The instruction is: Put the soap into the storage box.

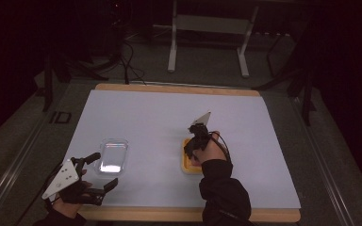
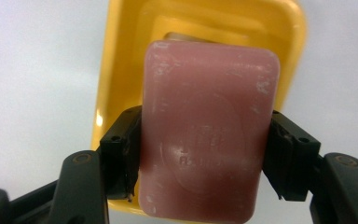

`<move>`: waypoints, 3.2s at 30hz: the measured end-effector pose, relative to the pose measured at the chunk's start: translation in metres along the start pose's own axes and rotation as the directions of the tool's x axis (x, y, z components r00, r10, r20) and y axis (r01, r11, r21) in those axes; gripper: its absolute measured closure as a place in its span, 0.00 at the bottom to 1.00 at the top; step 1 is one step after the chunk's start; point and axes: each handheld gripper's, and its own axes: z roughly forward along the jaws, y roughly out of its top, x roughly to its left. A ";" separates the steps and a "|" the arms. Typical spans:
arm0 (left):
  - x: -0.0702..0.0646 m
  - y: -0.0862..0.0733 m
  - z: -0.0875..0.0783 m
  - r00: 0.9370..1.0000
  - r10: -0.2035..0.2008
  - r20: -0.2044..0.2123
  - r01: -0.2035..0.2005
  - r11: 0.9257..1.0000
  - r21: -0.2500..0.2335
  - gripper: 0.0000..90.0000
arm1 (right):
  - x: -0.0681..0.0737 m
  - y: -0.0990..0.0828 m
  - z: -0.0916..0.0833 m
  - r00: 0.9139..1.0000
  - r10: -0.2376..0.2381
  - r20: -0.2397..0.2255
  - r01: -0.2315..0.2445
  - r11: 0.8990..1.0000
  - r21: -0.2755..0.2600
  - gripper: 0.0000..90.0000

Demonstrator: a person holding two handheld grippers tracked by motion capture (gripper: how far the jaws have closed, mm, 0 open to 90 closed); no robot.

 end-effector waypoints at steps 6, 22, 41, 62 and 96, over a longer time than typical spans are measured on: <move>0.000 0.000 -0.001 1.000 0.002 0.001 -0.002 1.000 -0.002 0.00 | 0.007 0.001 0.014 1.000 -0.009 0.012 0.009 1.000 0.025 0.41; 0.000 0.000 0.000 1.000 0.003 0.004 -0.003 1.000 0.003 0.00 | 0.012 0.004 0.011 1.000 0.002 0.023 -0.003 0.999 0.039 0.35; 0.000 0.000 0.002 1.000 0.008 0.013 -0.008 1.000 0.010 0.00 | 0.001 0.004 -0.031 0.997 -0.077 -0.027 0.075 0.995 -0.058 0.19; 0.000 -0.001 0.004 1.000 0.011 0.018 -0.011 1.000 0.023 0.00 | -0.034 -0.011 -0.028 0.968 -0.249 -0.018 0.235 0.935 -0.267 0.17; 0.000 -0.003 0.007 1.000 0.012 0.012 -0.012 0.999 0.043 0.00 | -0.120 -0.108 -0.029 0.958 -0.286 0.005 0.231 0.764 -0.602 0.17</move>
